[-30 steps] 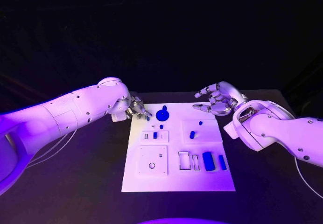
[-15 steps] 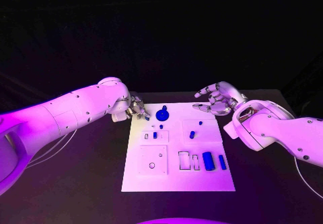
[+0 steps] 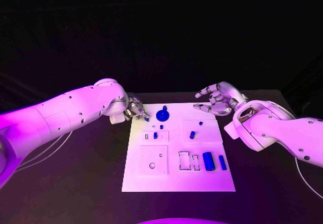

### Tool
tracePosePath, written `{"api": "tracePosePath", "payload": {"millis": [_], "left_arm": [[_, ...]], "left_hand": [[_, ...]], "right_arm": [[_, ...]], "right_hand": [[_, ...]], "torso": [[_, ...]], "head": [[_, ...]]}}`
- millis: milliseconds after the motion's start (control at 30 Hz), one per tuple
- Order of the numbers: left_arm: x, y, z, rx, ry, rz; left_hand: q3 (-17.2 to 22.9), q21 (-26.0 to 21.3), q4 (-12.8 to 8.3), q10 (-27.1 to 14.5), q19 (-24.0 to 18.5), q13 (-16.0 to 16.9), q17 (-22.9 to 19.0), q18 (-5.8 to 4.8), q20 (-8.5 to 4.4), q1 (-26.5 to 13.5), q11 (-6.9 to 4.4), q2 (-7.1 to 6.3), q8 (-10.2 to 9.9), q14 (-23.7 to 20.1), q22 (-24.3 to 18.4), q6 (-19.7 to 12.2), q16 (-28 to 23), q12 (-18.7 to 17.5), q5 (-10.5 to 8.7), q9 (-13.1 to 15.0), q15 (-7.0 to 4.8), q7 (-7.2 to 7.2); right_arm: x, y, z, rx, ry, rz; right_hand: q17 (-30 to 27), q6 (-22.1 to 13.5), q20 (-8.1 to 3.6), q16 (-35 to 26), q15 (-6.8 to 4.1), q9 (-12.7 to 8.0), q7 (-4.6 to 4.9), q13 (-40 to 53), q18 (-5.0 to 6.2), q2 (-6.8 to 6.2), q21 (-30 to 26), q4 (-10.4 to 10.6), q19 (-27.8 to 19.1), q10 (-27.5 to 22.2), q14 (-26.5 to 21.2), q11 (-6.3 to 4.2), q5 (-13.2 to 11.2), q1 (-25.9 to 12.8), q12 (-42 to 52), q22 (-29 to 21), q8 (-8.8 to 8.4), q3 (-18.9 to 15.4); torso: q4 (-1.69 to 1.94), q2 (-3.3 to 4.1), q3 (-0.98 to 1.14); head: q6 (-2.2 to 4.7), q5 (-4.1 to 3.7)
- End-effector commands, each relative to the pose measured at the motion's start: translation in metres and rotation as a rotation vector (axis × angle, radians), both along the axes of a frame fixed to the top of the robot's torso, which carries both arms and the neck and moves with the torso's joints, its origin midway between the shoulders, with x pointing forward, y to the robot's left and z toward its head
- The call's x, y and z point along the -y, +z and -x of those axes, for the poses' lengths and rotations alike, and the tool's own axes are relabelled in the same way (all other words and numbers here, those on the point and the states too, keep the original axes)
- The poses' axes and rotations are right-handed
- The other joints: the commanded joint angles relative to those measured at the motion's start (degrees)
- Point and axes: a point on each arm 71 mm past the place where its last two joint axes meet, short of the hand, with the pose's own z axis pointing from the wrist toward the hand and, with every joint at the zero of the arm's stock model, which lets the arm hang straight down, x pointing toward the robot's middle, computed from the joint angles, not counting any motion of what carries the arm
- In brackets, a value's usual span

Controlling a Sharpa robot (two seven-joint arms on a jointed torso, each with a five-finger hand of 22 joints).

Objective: Assemble the parts on the task board

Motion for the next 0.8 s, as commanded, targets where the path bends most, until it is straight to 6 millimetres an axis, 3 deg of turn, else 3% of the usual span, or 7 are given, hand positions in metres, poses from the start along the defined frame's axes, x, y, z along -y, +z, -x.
{"api": "tracePosePath", "payload": {"millis": [33, 367, 467, 800], "left_arm": [[0.001, 0.002, 0.006, -0.013, 0.017, 0.052], [-0.007, 0.012, 0.03, 0.057, 0.01, 0.069], [-0.007, 0.012, 0.036, 0.085, 0.002, 0.061], [-0.004, 0.003, 0.054, 0.143, -0.027, 0.023]], "left_hand": [[9.7, 0.5, -9.0, 0.8, 0.7, 0.3, 8.5, -0.94, -0.11, -1.2, -0.03, -0.29, 0.4, 4.2, 0.5, 0.6, 0.3, 0.4, 0.39, 5.2, -0.56, -0.85], [13.3, 2.1, -11.3, 3.4, 2.5, 2.8, 9.2, -1.5, -0.58, -3.4, -0.58, -2.1, 1.0, 4.4, 3.3, 2.1, 0.7, 2.1, 1.7, 5.1, -1.05, -1.38], [14.0, 2.5, -11.6, 4.0, 3.0, 3.4, 9.2, -1.65, -0.69, -3.9, -0.71, -2.47, 1.1, 4.5, 4.0, 2.5, 0.7, 2.5, 2.26, 5.0, -1.16, -1.51], [14.7, 2.7, -12.0, 4.8, 3.1, 4.3, 9.5, -1.68, -0.83, -4.5, -0.9, -2.99, 1.2, 4.5, 4.2, 3.0, 0.8, 3.2, 2.91, 5.0, -1.31, -1.71]], "right_arm": [[-0.001, 0.0, 0.001, -0.002, 0.014, 0.007], [0.002, -0.001, 0.0, -0.004, 0.009, 0.009], [0.003, -0.002, 0.0, -0.006, 0.007, 0.009], [0.004, -0.003, 0.0, -0.01, 0.004, 0.007]], "right_hand": [[13.0, 0.5, 0.2, -0.4, 0.37, -0.1, 0.07, 6.0, -0.39, 0.2, 0.3, 0.2, 5.9, -0.4, 5.5, -0.21, 0.3, -0.2, -0.2, 15.1, -0.16, -0.1], [13.0, 0.5, 0.2, -0.4, 0.37, -0.1, 0.07, 6.0, -0.39, 0.27, 0.3, 0.2, 5.9, -0.4, 5.5, -0.21, 0.3, -0.3, -0.1, 15.1, -0.15, -0.1], [13.0, 0.5, 0.19, -0.4, 0.37, -0.1, 0.08, 6.0, -0.39, 0.33, 0.3, 0.3, 5.9, -0.3, 5.5, -0.21, 0.4, -0.4, -0.1, 15.1, -0.15, -0.1], [13.0, 0.5, 0.19, -0.4, 0.37, -0.1, 0.08, 6.0, -0.39, 0.33, 0.3, 0.3, 5.9, -0.3, 5.5, -0.21, 0.4, -0.4, -0.1, 15.1, -0.15, -0.1]], "torso": [[0.16, -0.05, 0.04], [0.29, -0.2, 0.16], [0.26, -0.17, 0.06], [0.43, -0.18, 0.02]], "head": [[-0.09, 0.02], [-0.31, 0.46], [-0.34, 0.65], [-0.41, 0.91]]}}
